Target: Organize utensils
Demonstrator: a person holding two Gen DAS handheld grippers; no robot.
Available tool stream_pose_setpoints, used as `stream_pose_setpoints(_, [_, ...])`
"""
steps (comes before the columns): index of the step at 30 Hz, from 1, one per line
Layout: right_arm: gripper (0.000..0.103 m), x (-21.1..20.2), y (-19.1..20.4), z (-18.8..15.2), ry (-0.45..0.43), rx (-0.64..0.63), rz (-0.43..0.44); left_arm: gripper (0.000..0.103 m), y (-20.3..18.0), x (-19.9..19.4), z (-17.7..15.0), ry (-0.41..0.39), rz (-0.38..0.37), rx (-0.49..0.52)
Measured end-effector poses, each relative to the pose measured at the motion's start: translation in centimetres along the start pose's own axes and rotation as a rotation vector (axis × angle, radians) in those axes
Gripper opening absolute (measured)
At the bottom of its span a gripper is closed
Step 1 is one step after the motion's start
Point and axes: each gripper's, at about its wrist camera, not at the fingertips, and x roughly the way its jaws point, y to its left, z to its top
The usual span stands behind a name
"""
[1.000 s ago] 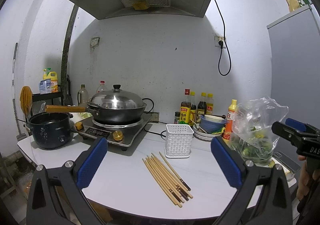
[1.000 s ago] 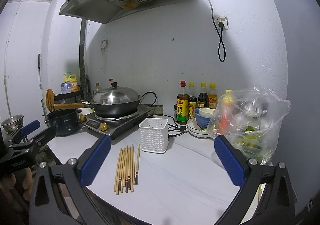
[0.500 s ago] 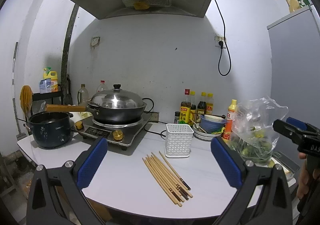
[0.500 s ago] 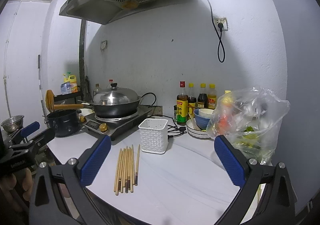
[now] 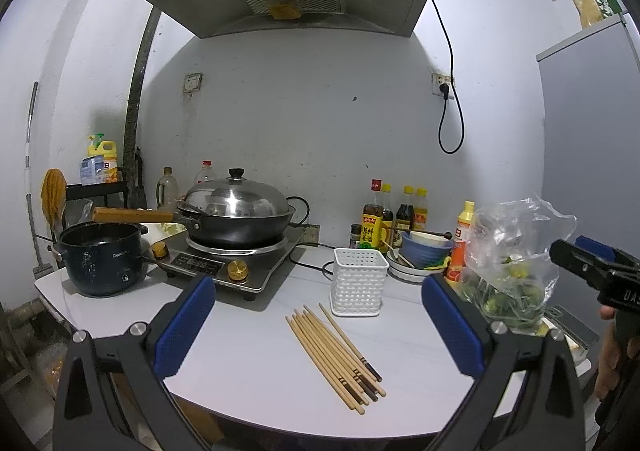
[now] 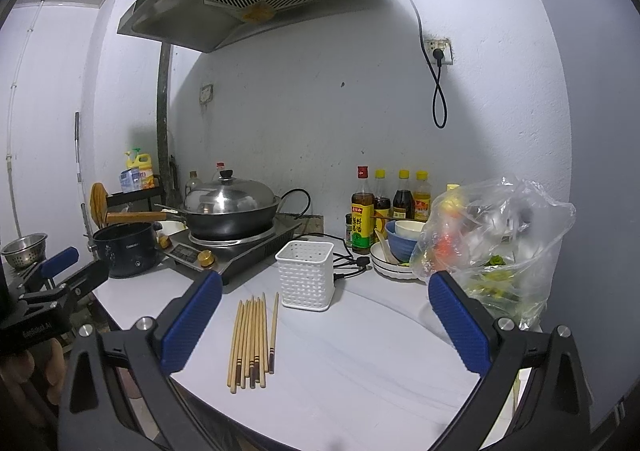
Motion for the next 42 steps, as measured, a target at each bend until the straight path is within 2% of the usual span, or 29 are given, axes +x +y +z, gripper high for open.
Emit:
stream_pose_setpoints(18, [0.103, 0.0, 0.3, 0.1, 0.003, -0.007, 0.002, 0.103, 0.3, -0.2, -0.2, -0.007, 0.004, -0.011])
stream_pose_setpoints(26, [0.103, 1.4, 0.6, 0.1, 0.029, -0.012, 0.003, 0.103, 0.7, 1.3, -0.4, 0.017, 0.013, -0.014])
stream_pose_setpoints(36, [0.103, 7.2, 1.2, 0.1, 0.115, -0.037, 0.006, 0.103, 3.1, 5.5, -1.2, 0.092, 0.042, -0.031])
stream_pose_setpoints(42, [0.102, 13.0, 2.4, -1.1, 0.236, -0.081, 0.028, 0.103, 5.5, 8.2, -1.7, 0.157, 0.08, -0.025])
